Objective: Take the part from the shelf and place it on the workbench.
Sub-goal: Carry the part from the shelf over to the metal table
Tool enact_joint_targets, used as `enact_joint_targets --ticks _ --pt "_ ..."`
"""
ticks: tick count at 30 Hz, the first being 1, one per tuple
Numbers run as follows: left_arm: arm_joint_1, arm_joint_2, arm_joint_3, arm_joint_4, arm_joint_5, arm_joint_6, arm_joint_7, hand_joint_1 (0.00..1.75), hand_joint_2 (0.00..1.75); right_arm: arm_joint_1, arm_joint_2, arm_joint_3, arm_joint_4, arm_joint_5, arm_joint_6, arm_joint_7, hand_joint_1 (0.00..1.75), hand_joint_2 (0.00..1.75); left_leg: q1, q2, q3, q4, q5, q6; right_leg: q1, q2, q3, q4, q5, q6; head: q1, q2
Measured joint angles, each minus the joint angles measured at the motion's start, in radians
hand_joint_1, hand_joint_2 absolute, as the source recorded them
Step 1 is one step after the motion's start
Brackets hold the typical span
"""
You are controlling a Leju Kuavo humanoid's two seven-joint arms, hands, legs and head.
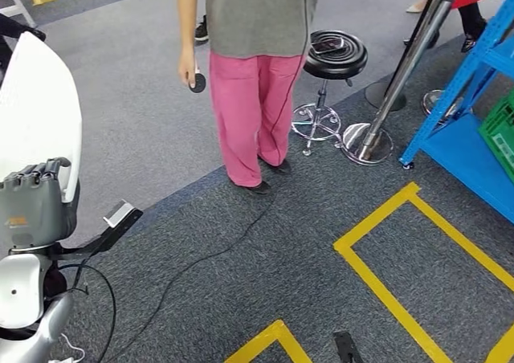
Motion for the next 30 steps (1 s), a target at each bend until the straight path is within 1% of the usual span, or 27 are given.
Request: enact_joint_targets --ticks 1,2,3,4,5,6,7,8,9,10,11,12,13,14,15,16,18,19,20,21,22,23,25,26,27,29,30 --pt "-0.002 0.0 0.0 0.0 0.0 0.0 0.0 1.75 1.75 -0.001 0.0 0.0 0.0 0.001 0.0 0.001 0.0 1.75 0.003 -0.011 0.002 -0.004 0.002 0.006 -0.002 0.031 -0.018 0.038 -0.023 0.003 0.003 0.0" --pt "-0.003 -0.001 0.0 0.0 0.0 -0.001 0.001 1.75 1.75 -0.001 0.0 -0.001 -0.001 0.002 0.0 0.001 0.0 1.75 0.005 -0.022 0.003 -0.005 0.002 0.011 -0.004 0.067 -0.049 0.1 -0.054 0.005 0.005 0.0" --pt "-0.004 -0.002 -0.001 0.0 0.0 -0.001 0.003 1.75 1.75 0.0 0.0 -0.002 0.0 0.004 0.0 0.003 0.0 1.75 0.006 -0.034 0.003 -0.005 0.002 0.013 -0.005 0.088 -0.087 0.175 -0.084 0.006 0.007 0.0" --pt "-0.004 -0.003 -0.001 0.0 0.0 -0.002 0.005 1.75 1.75 0.002 0.0 -0.004 0.0 0.006 0.0 0.005 0.0 1.75 0.005 -0.048 0.003 -0.005 0.001 0.015 -0.005 0.097 -0.125 0.243 -0.106 0.007 0.008 0.0" --pt "-0.004 -0.003 -0.002 0.001 0.0 -0.002 0.007 1.75 1.75 0.005 0.0 -0.005 0.0 0.008 0.0 0.006 0.0 1.75 0.005 -0.062 0.003 -0.004 0.001 0.015 -0.006 0.1 -0.154 0.285 -0.111 0.007 0.008 0.0" --pt "-0.004 -0.003 -0.003 0.001 0.0 -0.002 0.008 1.75 1.75 0.007 0.0 -0.006 0.0 0.01 0.0 0.007 0.0 1.75 0.006 -0.078 0.004 -0.004 0.0 0.015 -0.006 0.101 -0.165 0.287 -0.094 0.007 0.008 0.0" --pt "-0.004 -0.003 -0.003 0.001 0.0 -0.003 0.009 1.75 1.75 0.007 0.0 -0.007 0.0 0.011 0.0 0.007 0.0 1.75 0.006 -0.093 0.006 -0.003 -0.001 0.014 -0.007 0.104 -0.157 0.25 -0.059 0.007 0.009 0.0" --pt "-0.004 -0.003 -0.004 0.001 0.0 -0.003 0.01 1.75 1.75 0.007 0.0 -0.008 0.0 0.013 0.0 0.007 0.0 1.75 0.008 -0.108 0.007 -0.001 -0.002 0.011 -0.01 0.115 -0.133 0.183 -0.012 0.007 0.009 0.0" --pt "-0.004 -0.003 -0.005 0.001 0.0 -0.004 0.01 1.75 1.75 0.007 0.0 -0.009 0.0 0.013 0.0 0.007 0.0 1.75 0.008 -0.122 0.008 0.002 -0.005 0.007 -0.013 0.141 -0.105 0.112 0.025 0.006 0.009 0.0" --pt "-0.005 -0.003 -0.007 0.001 0.0 -0.005 0.011 1.75 1.75 0.007 0.0 -0.011 0.0 0.014 0.0 0.007 0.0 1.75 0.008 -0.134 0.006 0.007 -0.007 0.003 -0.017 0.165 -0.078 0.053 0.047 0.006 0.009 0.0" --pt "-0.005 -0.002 -0.008 0.001 0.0 -0.006 0.011 1.75 1.75 0.006 0.0 -0.013 0.0 0.014 0.0 0.007 0.0 1.75 0.009 -0.146 0.002 0.01 -0.007 -0.003 -0.019 0.184 -0.06 0.016 0.056 0.005 0.008 0.0" --pt "-0.004 -0.002 -0.01 0.001 0.0 -0.007 0.012 1.75 1.75 0.006 0.0 -0.014 0.0 0.015 0.0 0.007 0.0 1.75 0.011 -0.157 -0.003 0.011 -0.005 -0.009 -0.018 0.192 -0.052 0.005 0.052 0.003 0.008 0.0" --pt "-0.003 -0.002 -0.011 0.001 0.0 -0.008 0.012 1.75 1.75 0.006 0.0 -0.015 0.0 0.016 0.0 0.007 0.0 1.75 0.014 -0.169 -0.007 0.011 -0.002 -0.015 -0.017 0.182 -0.047 0.0 0.051 0.0 0.008 0.0" --pt "-0.001 -0.001 -0.012 0.001 0.0 -0.009 0.012 1.75 1.75 0.005 0.0 -0.016 0.0 0.018 0.0 0.008 0.0 1.75 0.016 -0.171 -0.009 0.012 -0.003 -0.02 -0.016 0.17 -0.045 -0.001 0.052 -0.005 0.008 0.0" --pt "0.0 0.001 -0.013 0.001 0.0 -0.009 0.012 1.75 1.75 0.005 0.0 -0.016 0.0 0.019 0.0 0.008 0.0 1.75 0.015 -0.155 -0.013 0.021 -0.009 -0.025 -0.016 0.157 -0.041 -0.004 0.053 -0.011 0.007 0.0" --pt "-0.001 0.002 -0.014 0.001 0.0 -0.009 0.012 1.75 1.75 0.004 0.0 -0.017 0.0 0.019 0.0 0.008 0.0 1.75 0.014 -0.127 -0.025 0.049 -0.026 -0.029 -0.016 0.143 -0.036 -0.008 0.054 -0.018 0.005 0.0" --pt "-0.003 0.002 -0.016 0.001 0.0 -0.01 0.011 1.75 1.75 0.006 0.0 -0.018 0.0 0.02 0.0 0.008 0.0 1.75 0.012 -0.066 -0.077 0.163 -0.082 -0.036 -0.014 0.113 -0.028 -0.012 0.051 -0.03 0.0 0.0" --pt "-0.003 0.002 -0.017 0.001 0.0 -0.01 0.011 1.75 1.75 0.007 0.0 -0.019 0.0 0.02 0.001 0.008 0.0 1.75 0.014 -0.053 -0.11 0.231 -0.11 -0.039 -0.012 0.097 -0.027 -0.012 0.049 -0.033 0.0 0.0" --pt "-0.002 0.002 -0.019 0.001 0.0 -0.01 0.01 1.75 1.75 0.009 0.0 -0.02 0.0 0.02 0.001 0.008 0.0 1.75 0.016 -0.048 -0.135 0.281 -0.125 -0.041 -0.01 0.081 -0.025 -0.011 0.046 -0.034 -0.001 0.0" --pt "-0.001 0.002 -0.019 0.001 0.0 -0.01 0.009 1.75 1.75 0.01 0.0 -0.021 0.0 0.019 0.001 0.008 0.0 1.75 0.018 -0.045 -0.143 0.297 -0.121 -0.042 -0.009 0.066 -0.023 -0.011 0.044 -0.034 -0.001 0.0" --pt "0.0 0.002 -0.019 0.001 0.0 -0.011 0.009 1.75 1.75 0.009 0.0 -0.023 0.0 0.019 0.001 0.008 0.0 1.75 0.019 -0.042 -0.131 0.272 -0.097 -0.042 -0.008 0.052 -0.021 -0.011 0.041 -0.034 -0.001 0.0" --pt "0.0 0.002 -0.019 0.001 0.0 -0.011 0.008 1.75 1.75 0.009 0.0 -0.023 0.0 0.019 0.002 0.008 0.0 1.75 0.018 -0.032 -0.1 0.212 -0.061 -0.04 -0.008 0.038 -0.016 -0.011 0.038 -0.032 -0.001 0.0" --pt "-0.001 0.001 -0.02 0.001 0.0 -0.01 0.008 1.75 1.75 0.007 0.0 -0.024 0.0 0.019 0.002 0.008 0.0 1.75 0.009 0.013 -0.029 0.076 -0.012 -0.032 -0.004 0.015 -0.007 -0.011 0.029 -0.026 -0.001 0.0" --pt "-0.003 0.001 -0.02 0.001 0.0 -0.01 0.008 1.75 1.75 0.006 0.0 -0.025 0.0 0.019 0.003 0.008 0.0 1.75 0.003 0.032 -0.009 0.036 -0.005 -0.026 -0.001 0.005 -0.004 -0.01 0.026 -0.021 -0.001 0.0" --pt "-0.004 0.0 -0.02 0.001 0.0 -0.01 0.008 1.75 1.75 0.006 0.0 -0.026 0.0 0.019 0.003 0.008 0.0 1.75 -0.003 0.04 -0.002 0.019 -0.009 -0.021 0.001 -0.007 -0.002 -0.011 0.023 -0.017 -0.001 0.0" --pt "-0.004 0.001 -0.019 0.001 0.0 -0.009 0.008 1.75 1.75 0.004 0.001 -0.027 -0.001 0.02 0.004 0.008 0.0 1.75 -0.004 0.019 -0.004 0.012 -0.009 -0.008 0.003 -0.03 0.001 -0.014 0.017 -0.007 0.001 0.0" --pt "-0.004 0.001 -0.019 0.001 0.0 -0.009 0.008 1.75 1.75 0.003 0.002 -0.028 -0.001 0.02 0.004 0.008 0.0 1.75 -0.002 0.006 -0.003 0.007 -0.006 -0.002 0.001 -0.023 0.0 -0.009 0.009 -0.002 0.002 0.0"
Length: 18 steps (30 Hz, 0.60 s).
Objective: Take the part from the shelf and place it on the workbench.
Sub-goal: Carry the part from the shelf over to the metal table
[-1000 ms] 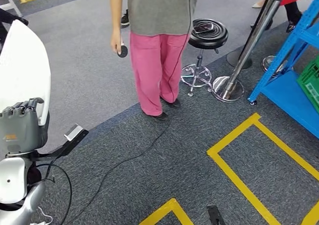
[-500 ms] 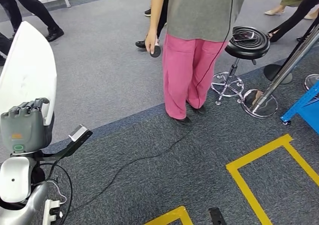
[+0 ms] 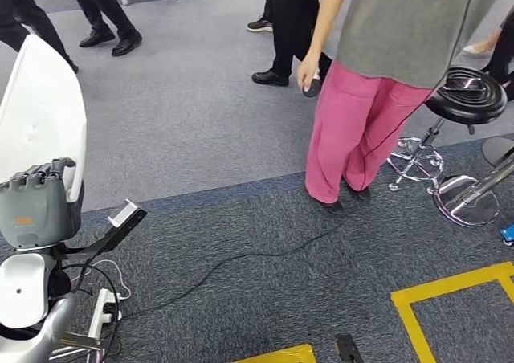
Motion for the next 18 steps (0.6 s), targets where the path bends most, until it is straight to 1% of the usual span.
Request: enact_joint_targets --ticks 1,2,3,4,5,6,7,8,9,10,11,12,13,14,15,16,17,18 --pt "-0.002 0.0 0.0 0.0 0.0 0.0 0.0 1.75 1.75 -0.001 0.001 -0.001 0.0 0.0 0.0 0.0 0.0 1.75 0.003 -0.012 0.002 -0.005 0.002 0.006 -0.002 0.022 -0.009 0.022 -0.016 0.004 0.002 0.0" --pt "-0.003 -0.001 0.0 -0.001 0.0 0.001 0.0 1.75 1.75 -0.002 0.001 -0.001 -0.001 0.0 0.0 0.0 0.0 1.75 0.006 -0.023 0.005 -0.009 0.004 0.012 -0.004 0.054 -0.031 0.067 -0.041 0.007 0.005 0.0" --pt "-0.004 -0.002 -0.001 -0.001 0.0 0.001 0.0 1.75 1.75 -0.003 0.001 -0.002 -0.001 0.0 0.0 0.0 0.0 1.75 0.006 -0.034 0.005 -0.009 0.004 0.016 -0.005 0.089 -0.062 0.132 -0.071 0.008 0.007 0.0" --pt "-0.005 -0.003 -0.001 -0.001 0.0 0.001 0.0 1.75 1.75 -0.002 0.001 -0.002 -0.001 0.0 0.0 0.0 0.0 1.75 0.006 -0.046 0.005 -0.009 0.004 0.018 -0.006 0.11 -0.101 0.206 -0.099 0.009 0.009 0.0" --pt "-0.005 -0.004 -0.001 -0.001 0.0 0.001 0.0 1.75 1.75 0.001 0.001 -0.003 -0.001 0.0 0.0 0.0 0.0 1.75 0.006 -0.061 0.005 -0.008 0.003 0.019 -0.006 0.12 -0.136 0.264 -0.114 0.01 0.01 0.0" --pt "-0.005 -0.004 -0.002 -0.001 0.0 0.0 0.0 1.75 1.75 0.003 0.001 -0.003 -0.001 0.0 0.0 0.001 0.0 1.75 0.006 -0.076 0.005 -0.008 0.003 0.019 -0.007 0.123 -0.157 0.291 -0.111 0.01 0.01 0.0" --pt "-0.005 -0.004 -0.002 -0.001 0.0 0.0 0.0 1.75 1.75 0.004 0.001 -0.004 -0.001 0.0 0.0 0.001 0.0 1.75 0.006 -0.092 0.006 -0.007 0.003 0.019 -0.007 0.125 -0.159 0.277 -0.086 0.01 0.01 0.0" --pt "-0.005 -0.004 -0.002 -0.001 0.0 0.0 0.0 1.75 1.75 0.005 0.001 -0.004 -0.001 0.001 0.0 0.002 0.0 1.75 0.006 -0.107 0.007 -0.006 0.002 0.018 -0.008 0.131 -0.142 0.225 -0.045 0.008 0.01 0.0" --pt "-0.005 -0.004 -0.003 -0.001 0.0 -0.001 0.0 1.75 1.75 0.005 0.001 -0.004 -0.001 0.002 0.0 0.002 0.0 1.75 0.007 -0.12 0.008 -0.004 0.001 0.016 -0.01 0.149 -0.116 0.154 -0.004 0.007 0.011 0.0" --pt "-0.006 -0.005 -0.003 -0.001 0.0 -0.001 0.0 1.75 1.75 0.005 0.001 -0.004 -0.001 0.002 0.0 0.002 0.0 1.75 0.007 -0.133 0.006 -0.001 0.0 0.012 -0.014 0.175 -0.088 0.088 0.025 0.005 0.01 0.0" --pt "-0.008 -0.005 -0.004 -0.001 0.0 -0.003 0.0 1.75 1.75 0.004 0.001 -0.004 -0.001 0.003 0.0 0.002 0.0 1.75 0.008 -0.145 0.003 0.002 -0.001 0.007 -0.016 0.196 -0.066 0.042 0.039 0.004 0.01 0.0" --pt "-0.01 -0.005 -0.004 -0.001 0.0 -0.005 0.0 1.75 1.75 0.004 0.001 -0.004 -0.001 0.004 0.001 0.002 0.0 1.75 0.01 -0.156 -0.001 0.004 0.001 0.0 -0.017 0.211 -0.053 0.017 0.041 0.002 0.009 0.0" --pt "-0.011 -0.005 -0.005 0.0 0.0 -0.007 0.0 1.75 1.75 0.004 0.001 -0.005 -0.001 0.005 0.001 0.004 0.0 1.75 0.012 -0.168 -0.006 0.004 0.004 -0.006 -0.016 0.211 -0.046 0.011 0.037 -0.001 0.009 0.0" --pt "-0.011 -0.005 -0.006 0.0 0.0 -0.008 0.0 1.75 1.75 0.003 0.001 -0.005 -0.001 0.007 0.001 0.005 0.0 1.75 0.015 -0.18 -0.008 0.002 0.007 -0.013 -0.015 0.2 -0.041 0.007 0.037 -0.005 0.009 0.0" --pt "-0.011 -0.004 -0.006 0.0 0.0 -0.009 0.001 1.75 1.75 0.003 0.0 -0.006 -0.001 0.009 0.001 0.006 0.0 1.75 0.015 -0.177 -0.011 0.004 0.005 -0.018 -0.015 0.188 -0.037 0.002 0.039 -0.011 0.009 0.0" --pt "-0.012 -0.004 -0.006 0.0 0.0 -0.01 0.002 1.75 1.75 0.003 0.0 -0.008 -0.001 0.011 0.001 0.006 0.0 1.75 0.014 -0.155 -0.018 0.019 -0.005 -0.023 -0.015 0.175 -0.033 -0.004 0.041 -0.017 0.007 0.0" --pt "-0.015 -0.003 -0.007 0.0 0.0 -0.011 0.004 1.75 1.75 0.002 0.0 -0.01 -0.001 0.013 0.002 0.006 0.0 1.75 0.013 -0.125 -0.032 0.053 -0.025 -0.027 -0.015 0.161 -0.028 -0.009 0.043 -0.023 0.004 0.0" --pt "-0.018 -0.003 -0.008 0.0 0.0 -0.012 0.006 1.75 1.75 0.003 0.0 -0.011 -0.001 0.014 0.003 0.007 0.0 1.75 0.012 -0.09 -0.057 0.107 -0.054 -0.031 -0.014 0.146 -0.025 -0.012 0.043 -0.028 0.002 0.0"
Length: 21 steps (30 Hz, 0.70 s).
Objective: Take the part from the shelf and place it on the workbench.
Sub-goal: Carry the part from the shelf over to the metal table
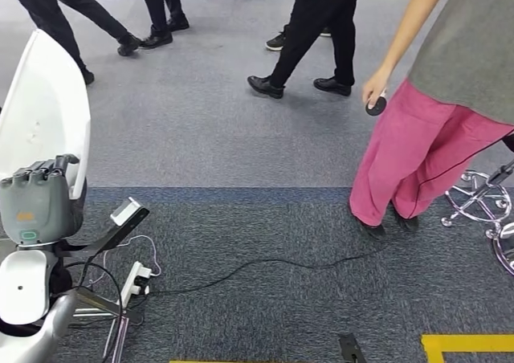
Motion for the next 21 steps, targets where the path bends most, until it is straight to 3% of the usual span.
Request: enact_joint_targets --ticks 1,2,3,4,6,8,10,12,14,16,18,19,20,21 --pt "-0.003 0.0 -0.001 0.0 0.0 -0.001 0.003 1.75 1.75 0.001 0.0 -0.001 0.0 0.001 0.001 0.001 0.0 1.75 0.001 0.023 -0.032 0.068 -0.031 -0.005 0.002 -0.015 0.002 -0.001 -0.002 -0.004 -0.002 0.0" --pt "-0.003 0.0 -0.003 0.0 0.0 -0.002 0.006 1.75 1.75 0.003 0.0 -0.002 0.0 0.002 0.002 0.001 0.0 1.75 0.004 0.033 -0.062 0.131 -0.056 -0.009 0.003 -0.031 0.003 -0.001 -0.004 -0.006 -0.002 0.0" --pt "-0.002 0.0 -0.004 0.001 0.0 -0.003 0.008 1.75 1.75 0.004 0.0 -0.003 0.0 0.002 0.002 0.002 0.0 1.75 0.006 0.037 -0.081 0.17 -0.064 -0.012 0.004 -0.047 0.004 0.0 -0.006 -0.007 -0.002 0.0" --pt "-0.002 0.0 -0.005 0.001 0.0 -0.004 0.01 1.75 1.75 0.005 0.0 -0.003 0.0 0.003 0.002 0.002 0.0 1.75 0.008 0.039 -0.083 0.174 -0.054 -0.013 0.004 -0.063 0.006 0.0 -0.009 -0.006 -0.002 0.0" --pt "-0.002 0.0 -0.007 0.001 0.0 -0.005 0.011 1.75 1.75 0.004 0.0 -0.004 0.0 0.004 0.002 0.002 0.0 1.75 0.009 0.056 -0.029 0.069 0.012 -0.012 0.005 -0.09 0.014 0.0 -0.016 -0.003 -0.002 0.0" --pt "-0.004 0.0 -0.01 0.001 0.0 -0.005 0.012 1.75 1.75 0.003 0.0 -0.005 0.0 0.005 0.003 0.002 0.0 1.75 0.0 0.095 0.037 -0.055 0.054 -0.005 0.009 -0.113 0.023 0.001 -0.025 0.005 -0.003 0.0" --pt "-0.008 0.0 -0.013 0.001 0.0 -0.005 0.012 1.75 1.75 0.001 0.0 -0.006 0.0 0.006 0.003 0.002 0.0 1.75 -0.01 0.11 0.056 -0.099 0.05 0.007 0.014 -0.135 0.026 0.001 -0.031 0.015 -0.002 0.0" --pt "-0.009 0.001 -0.015 0.001 0.0 -0.005 0.016 1.75 1.75 -0.001 0.0 -0.008 -0.001 0.008 0.003 0.002 0.0 1.75 -0.01 0.088 0.056 -0.106 0.05 0.022 0.013 -0.149 0.029 0.001 -0.039 0.027 0.0 0.0" --pt "-0.011 0.002 -0.016 0.001 0.0 -0.006 0.02 1.75 1.75 -0.005 0.0 -0.008 -0.003 0.012 0.003 0.002 0.0 1.75 -0.005 0.066 0.061 -0.114 0.052 0.034 0.008 -0.104 0.011 0.042 -0.067 0.036 0.002 0.0" --pt "-0.014 0.002 -0.017 0.001 0.0 -0.007 0.023 1.75 1.75 -0.005 0.0 -0.008 -0.004 0.014 0.003 0.001 0.0 1.75 -0.002 0.046 0.063 -0.116 0.052 0.043 0.004 -0.041 -0.054 0.165 -0.121 0.04 0.006 0.0" --pt "-0.013 0.001 -0.018 0.001 0.0 -0.008 0.025 1.75 1.75 -0.001 0.0 -0.009 -0.004 0.014 0.003 0.002 0.0 1.75 -0.002 0.02 0.063 -0.115 0.051 0.046 0.004 -0.025 -0.127 0.286 -0.153 0.042 0.008 0.0" --pt "-0.013 0.0 -0.019 0.001 0.0 -0.008 0.026 1.75 1.75 0.002 0.0 -0.009 -0.004 0.014 0.003 0.002 0.0 1.75 -0.002 0.005 0.064 -0.115 0.051 0.046 0.005 -0.023 -0.144 0.299 -0.141 0.042 0.008 0.0" --pt "-0.013 0.0 -0.02 0.001 0.0 -0.009 0.026 1.75 1.75 0.004 0.0 -0.009 -0.004 0.015 0.003 0.002 0.0 1.75 -0.002 -0.011 0.065 -0.114 0.051 0.046 0.004 -0.021 -0.141 0.273 -0.11 0.041 0.008 0.0" --pt "-0.013 0.0 -0.02 0.001 0.0 -0.009 0.026 1.75 1.75 0.004 0.0 -0.009 -0.004 0.015 0.003 0.002 0.0 1.75 -0.001 -0.026 0.067 -0.113 0.05 0.044 0.003 -0.013 -0.121 0.213 -0.067 0.039 0.008 0.0"
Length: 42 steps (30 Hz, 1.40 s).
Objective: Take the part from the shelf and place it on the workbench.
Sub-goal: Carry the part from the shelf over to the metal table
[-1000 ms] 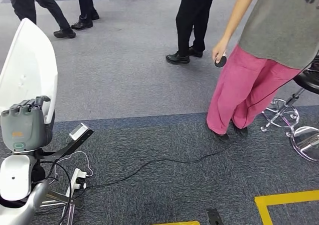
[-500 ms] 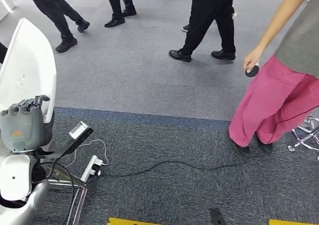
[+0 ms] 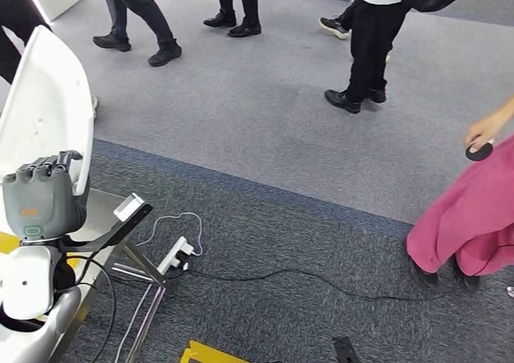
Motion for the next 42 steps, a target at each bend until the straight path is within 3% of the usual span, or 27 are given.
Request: enact_joint_targets --ticks 2,4,6,8,10,12,13,14,15,17,19,21,22,24,25,27,28,29,30,32,34,36,37,39,41,42 --pt "-0.001 0.0 -0.001 0.0 0.0 -0.001 0.0 1.75 1.75 0.0 0.0 0.0 0.0 0.0 0.0 0.0 0.0 1.75 0.001 -0.027 -0.001 0.005 -0.003 -0.007 -0.006 0.047 0.056 -0.132 0.059 -0.004 0.0 0.0" --pt "-0.002 0.0 -0.001 0.0 0.0 -0.004 0.001 1.75 1.75 0.0 0.0 -0.002 0.0 0.001 0.0 0.0 0.0 1.75 0.004 -0.051 -0.009 0.009 -0.002 -0.02 -0.007 0.077 0.087 -0.188 0.067 -0.008 -0.001 0.0" --pt "0.0 0.002 -0.001 0.0 0.0 -0.007 0.002 1.75 1.75 0.0 0.0 -0.005 0.0 0.003 0.0 0.001 0.0 1.75 0.009 -0.072 -0.014 0.007 0.001 -0.032 -0.006 0.055 0.095 -0.196 0.067 -0.017 -0.001 0.0" --pt "-0.001 0.005 -0.002 0.0 0.0 -0.009 0.004 1.75 1.75 -0.001 0.0 -0.01 0.0 0.006 -0.001 0.001 0.0 1.75 0.007 -0.037 -0.027 0.035 -0.018 -0.041 -0.007 0.029 0.103 -0.205 0.07 -0.031 -0.005 0.0" --pt "-0.005 0.007 -0.003 0.0 0.0 -0.01 0.006 1.75 1.75 -0.001 0.0 -0.013 0.0 0.009 0.001 0.0 0.0 1.75 0.004 0.031 -0.07 0.135 -0.072 -0.047 -0.004 0.001 0.11 -0.211 0.069 -0.041 -0.01 0.0" --pt "-0.006 0.008 -0.004 0.0 0.0 -0.011 0.008 1.75 1.75 0.002 0.0 -0.017 0.0 0.013 0.002 0.0 0.0 1.75 0.007 0.058 -0.126 0.254 -0.117 -0.052 -0.002 -0.03 0.113 -0.211 0.065 -0.046 -0.012 0.0" --pt "-0.005 0.009 -0.005 0.0 0.0 -0.012 0.008 1.75 1.75 0.003 0.0 -0.018 0.0 0.015 0.002 0.0 0.0 1.75 0.008 0.062 -0.137 0.277 -0.117 -0.054 -0.001 -0.045 0.115 -0.21 0.062 -0.046 -0.012 0.0" --pt "-0.005 0.009 -0.005 0.0 0.0 -0.012 0.009 1.75 1.75 0.003 0.0 -0.019 0.0 0.017 0.003 0.0 0.0 1.75 0.009 0.066 -0.129 0.261 -0.098 -0.054 -0.001 -0.06 0.118 -0.21 0.059 -0.045 -0.012 0.0" --pt "-0.006 0.009 -0.005 0.0 0.0 -0.012 0.009 1.75 1.75 0.003 0.0 -0.02 0.0 0.018 0.004 0.0 0.0 1.75 0.008 0.075 -0.102 0.207 -0.063 -0.052 -0.001 -0.074 0.122 -0.21 0.056 -0.043 -0.012 0.0" --pt "-0.01 0.009 -0.005 0.0 0.0 -0.013 0.009 1.75 1.75 0.002 0.001 -0.022 0.0 0.02 0.005 0.0 0.0 1.75 -0.002 0.128 -0.034 0.073 -0.008 -0.044 0.003 -0.097 0.132 -0.209 0.048 -0.037 -0.013 0.0" --pt "-0.017 0.009 -0.006 0.0 0.0 -0.015 0.012 1.75 1.75 0.002 0.002 -0.024 0.0 0.022 0.006 0.0 0.0 1.75 -0.015 0.17 -0.005 0.011 -0.001 -0.032 0.01 -0.121 0.137 -0.209 0.041 -0.028 -0.012 0.0" --pt "-0.02 0.011 -0.007 0.0 0.0 -0.017 0.018 1.75 1.75 0.001 0.002 -0.024 -0.001 0.025 0.007 0.0 0.0 1.75 -0.018 0.153 -0.007 0.005 -0.005 -0.022 0.013 -0.148 0.142 -0.211 0.035 -0.018 -0.011 0.0" --pt "-0.02 0.013 -0.007 -0.001 0.0 -0.018 0.021 1.75 1.75 -0.001 0.003 -0.025 -0.002 0.028 0.008 0.0 0.0 1.75 -0.015 0.138 -0.006 0.001 -0.003 -0.017 0.011 -0.138 0.142 -0.207 0.027 -0.013 -0.01 0.0" --pt "-0.023 0.014 -0.008 -0.002 0.0 -0.02 0.024 1.75 1.75 -0.004 0.003 -0.027 -0.003 0.033 0.008 0.0 0.0 1.75 -0.008 0.112 -0.002 -0.005 0.001 -0.006 0.006 -0.079 0.116 -0.15 -0.009 -0.004 -0.007 0.0" --pt "-0.025 0.014 -0.008 -0.003 0.0 -0.02 0.025 1.75 1.75 -0.004 0.003 -0.029 -0.003 0.034 0.008 0.0 0.0 1.75 -0.005 0.099 -0.002 -0.006 0.002 -0.002 0.003 -0.042 0.085 -0.088 -0.039 -0.001 -0.004 0.0" --pt "-0.026 0.014 -0.009 -0.003 0.0 -0.021 0.025 1.75 1.75 -0.002 0.003 -0.032 -0.003 0.034 0.009 0.001 0.0 1.75 -0.004 0.07 -0.002 -0.006 0.002 0.002 0.002 -0.014 0.009 0.051 -0.087 0.002 -0.001 0.0" --pt "-0.026 0.014 -0.01 -0.003 0.0 -0.021 0.025 1.75 1.75 0.0 0.003 -0.034 -0.003 0.035 0.009 0.001 0.0 1.75 -0.004 0.054 -0.001 -0.005 0.002 0.003 0.002 -0.012 -0.017 0.088 -0.088 0.003 -0.001 0.0" --pt "-0.025 0.014 -0.011 -0.003 0.0 -0.021 0.025 1.75 1.75 0.002 0.003 -0.035 -0.003 0.035 0.009 0.002 0.0 1.75 -0.004 0.037 0.0 -0.005 0.002 0.002 0.002 -0.01 -0.025 0.085 -0.068 0.003 -0.001 0.0" --pt "-0.025 0.014 -0.012 -0.003 0.0 -0.021 0.025 1.75 1.75 0.003 0.003 -0.036 -0.003 0.036 0.009 0.002 0.0 1.75 -0.003 0.021 0.001 -0.004 0.001 0.001 0.001 -0.006 -0.014 0.043 -0.03 0.002 -0.001 0.0" --pt "-0.026 0.014 -0.015 -0.003 0.0 -0.021 0.026 1.75 1.75 0.004 0.003 -0.04 -0.003 0.039 0.01 0.002 0.0 1.75 -0.001 -0.008 0.001 0.001 -0.002 -0.005 -0.003 0.032 0.039 -0.094 0.047 -0.002 0.0 0.0" --pt "-0.027 0.016 -0.016 -0.003 0.0 -0.021 0.029 1.75 1.75 0.003 0.003 -0.041 -0.003 0.043 0.011 0.001 0.0 1.75 0.001 -0.033 -0.006 0.006 -0.003 -0.016 -0.007 0.067 0.078 -0.178 0.071 -0.008 0.0 0.0" --pt "-0.026 0.019 -0.017 -0.003 0.0 -0.021 0.033 1.75 1.75 0.002 0.003 -0.042 -0.003 0.048 0.012 0.002 0.0 1.75 0.004 -0.057 -0.013 0.005 0.002 -0.03 -0.006 0.059 0.09 -0.192 0.066 -0.018 0.0 0.0" --pt "-0.025 0.021 -0.018 -0.003 0.0 -0.021 0.036 1.75 1.75 0.001 0.004 -0.043 -0.003 0.052 0.013 0.002 0.0 1.75 0.004 -0.058 -0.015 0.006 0.001 -0.036 -0.007 0.047 0.092 -0.196 0.068 -0.024 0.0 0.0" --pt "-0.028 0.027 -0.018 -0.002 0.0 -0.021 0.039 1.75 1.75 0.0 0.006 -0.046 -0.003 0.057 0.013 0.002 0.0 1.75 0.001 -0.017 -0.032 0.046 -0.026 -0.046 -0.01 0.022 0.101 -0.205 0.071 -0.037 -0.008 0.0" --pt "-0.032 0.03 -0.02 -0.002 0.0 -0.021 0.04 1.75 1.75 0.002 0.007 -0.049 -0.003 0.06 0.015 0.001 0.0 1.75 0.002 0.043 -0.086 0.165 -0.086 -0.054 -0.007 -0.006 0.107 -0.208 0.068 -0.047 -0.016 0.0" --pt "-0.033 0.03 -0.021 -0.001 0.0 -0.021 0.04 1.75 1.75 0.003 0.008 -0.05 -0.003 0.061 0.016 0.002 0.0 1.75 0.004 0.056 -0.117 0.23 -0.111 -0.058 -0.006 -0.021 0.108 -0.208 0.066 -0.048 -0.016 0.0"
